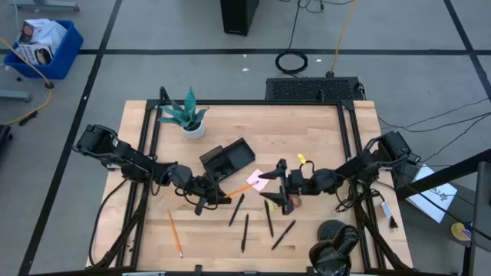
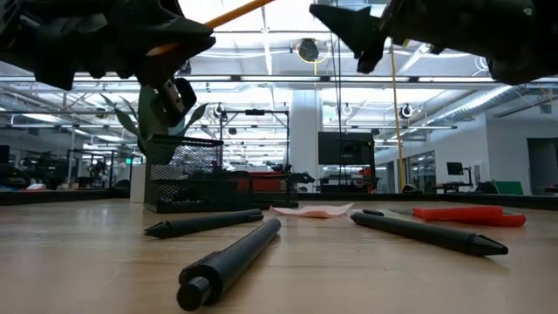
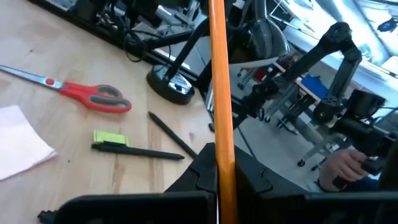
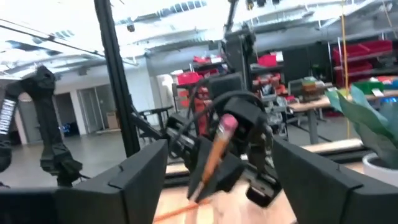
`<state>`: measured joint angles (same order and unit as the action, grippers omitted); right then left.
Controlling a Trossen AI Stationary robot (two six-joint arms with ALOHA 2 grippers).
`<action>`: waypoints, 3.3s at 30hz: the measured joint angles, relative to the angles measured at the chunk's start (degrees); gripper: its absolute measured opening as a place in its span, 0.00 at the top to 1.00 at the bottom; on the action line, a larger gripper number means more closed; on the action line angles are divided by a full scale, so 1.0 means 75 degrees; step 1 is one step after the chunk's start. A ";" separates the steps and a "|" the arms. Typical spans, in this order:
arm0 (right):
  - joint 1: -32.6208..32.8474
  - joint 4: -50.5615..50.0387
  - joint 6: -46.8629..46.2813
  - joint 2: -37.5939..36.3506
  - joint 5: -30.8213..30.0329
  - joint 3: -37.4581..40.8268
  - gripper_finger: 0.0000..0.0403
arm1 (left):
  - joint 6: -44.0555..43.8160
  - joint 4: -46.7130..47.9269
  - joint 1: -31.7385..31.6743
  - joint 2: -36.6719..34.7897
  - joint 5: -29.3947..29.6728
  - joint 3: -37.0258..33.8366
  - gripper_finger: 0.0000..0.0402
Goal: Pick and place office supplies into organizer
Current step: Put the orange pencil into the black desk organizer
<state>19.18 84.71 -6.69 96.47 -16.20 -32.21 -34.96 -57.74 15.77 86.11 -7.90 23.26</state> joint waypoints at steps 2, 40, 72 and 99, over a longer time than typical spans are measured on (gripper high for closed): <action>-0.0019 -0.0122 -0.0146 0.0003 -0.0015 -0.0003 0.29 | -0.0008 -0.0129 -0.0001 0.0000 -0.0054 0.0000 0.97; -0.0665 -0.1562 -0.0180 0.0000 0.1206 -0.1075 0.88 | -0.0152 -0.0116 -0.0216 0.0000 -0.0073 -0.0001 0.93; -0.0696 -0.1062 0.0556 0.0000 0.1375 -0.1084 0.81 | 0.0070 -0.0513 -0.0187 0.0003 0.0041 -0.0004 0.98; -0.0746 -0.1504 0.0389 0.0000 0.1810 -0.1078 0.74 | 0.0205 -0.0853 -0.0128 0.0003 0.0045 -0.0004 0.98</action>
<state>13.59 73.43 -3.77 96.47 -2.63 -40.29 -33.43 -64.14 14.81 86.13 -7.57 23.22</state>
